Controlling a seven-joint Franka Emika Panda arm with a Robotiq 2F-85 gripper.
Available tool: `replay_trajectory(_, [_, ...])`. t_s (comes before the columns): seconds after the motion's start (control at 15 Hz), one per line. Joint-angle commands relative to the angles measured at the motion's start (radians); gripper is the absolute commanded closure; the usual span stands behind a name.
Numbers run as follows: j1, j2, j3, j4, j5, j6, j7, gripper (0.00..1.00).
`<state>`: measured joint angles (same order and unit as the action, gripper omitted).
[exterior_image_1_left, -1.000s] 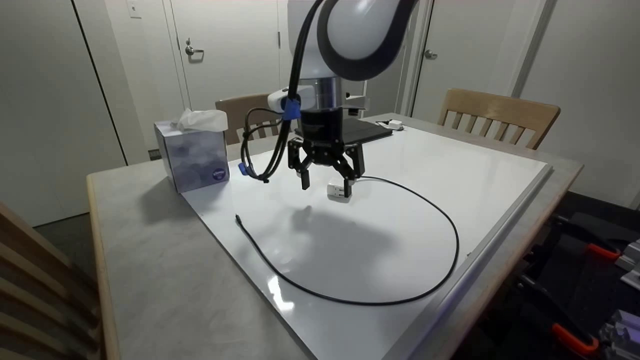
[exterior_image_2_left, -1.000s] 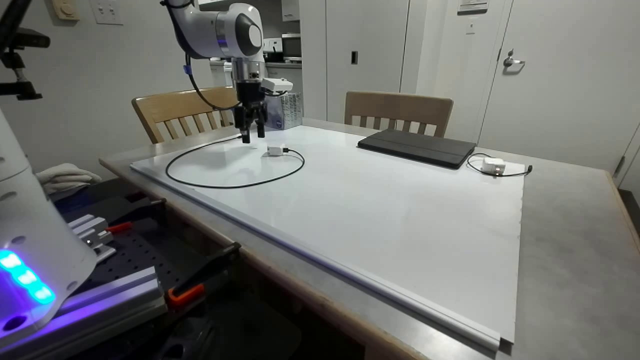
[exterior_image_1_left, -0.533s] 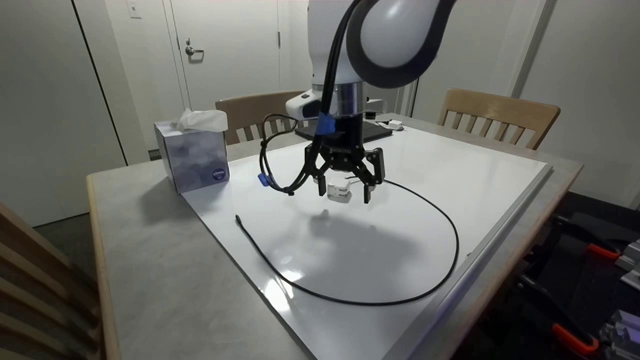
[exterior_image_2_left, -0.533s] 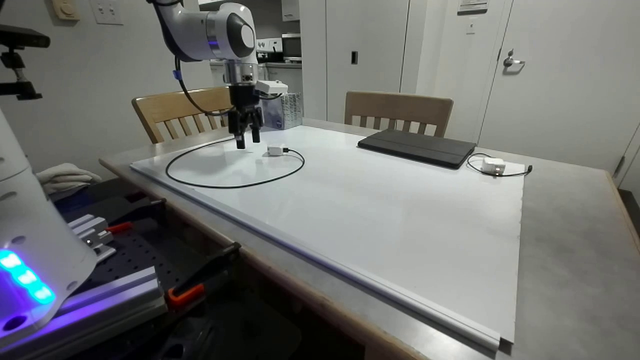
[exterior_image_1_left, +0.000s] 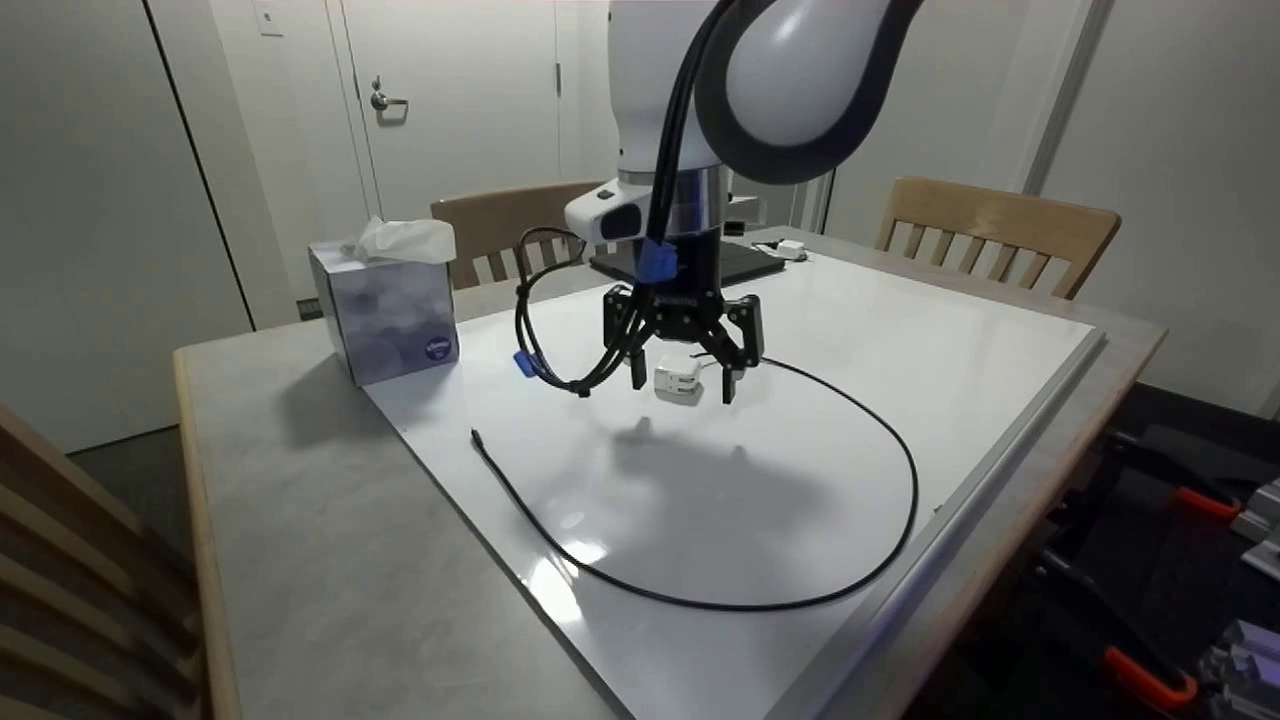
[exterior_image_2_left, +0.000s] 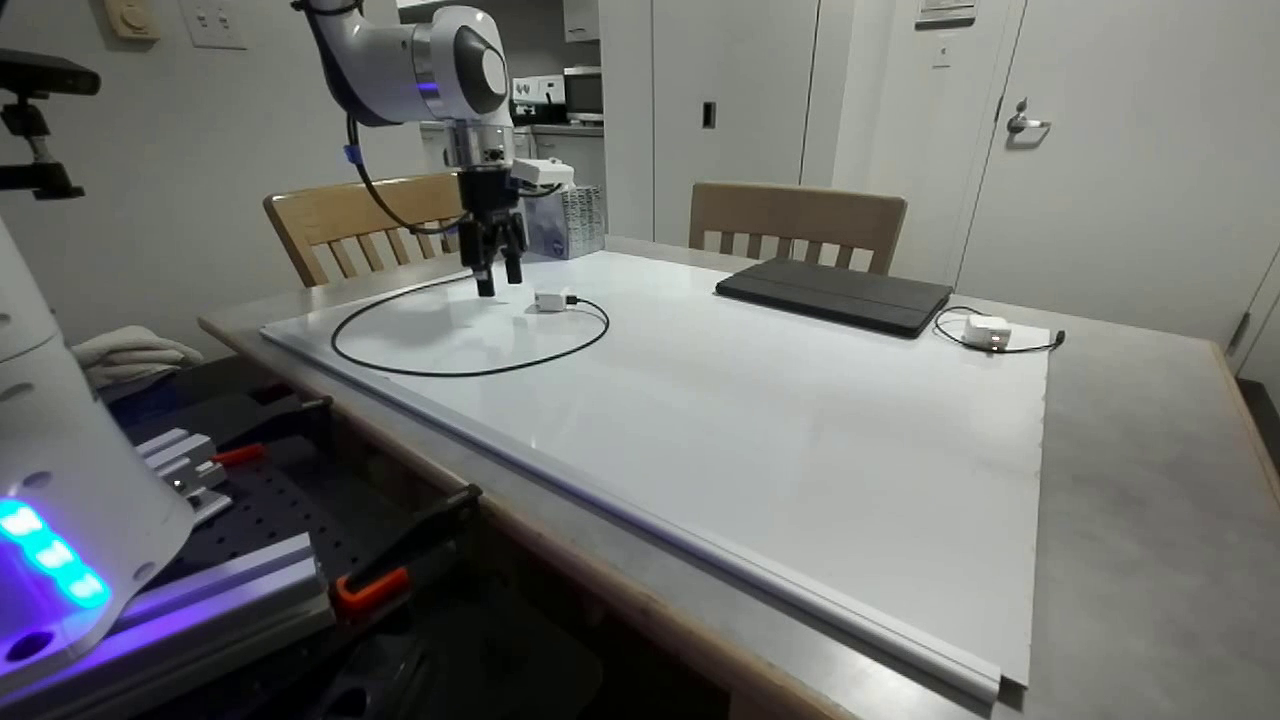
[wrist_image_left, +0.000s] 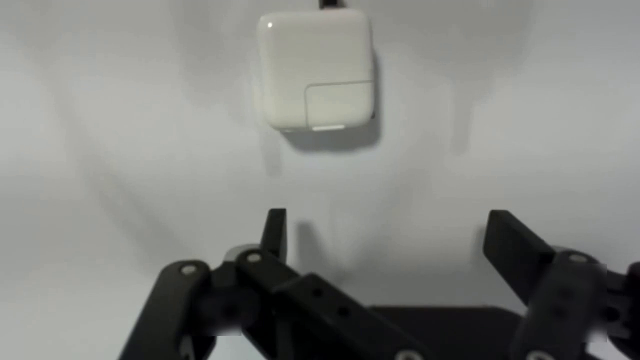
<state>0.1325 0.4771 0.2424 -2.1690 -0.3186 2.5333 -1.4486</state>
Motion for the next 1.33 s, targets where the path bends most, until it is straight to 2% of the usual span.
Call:
replay_trajectory(0.0, [0.001, 0.034, -0.025, 0.048, -0.065, 0.086, -0.051, 0.0])
replay_trajectory(0.2, [-0.035, 0.069, -0.02, 0.096, -0.055, 0.134, -0.139, 0.0])
replay_trajectory(0.4, [-0.098, 0.103, 0.012, 0.145, 0.025, 0.121, -0.238, 0.0])
replay_trajectory(0.53, [-0.126, 0.111, 0.031, 0.171, 0.107, 0.067, -0.261, 0.0])
replay_trajectory(0.87, [-0.14, 0.109, 0.029, 0.216, 0.212, -0.058, -0.261, 0.0])
replay_trajectory(1.27, [-0.118, 0.117, -0.016, 0.28, 0.208, -0.241, -0.259, 0.0])
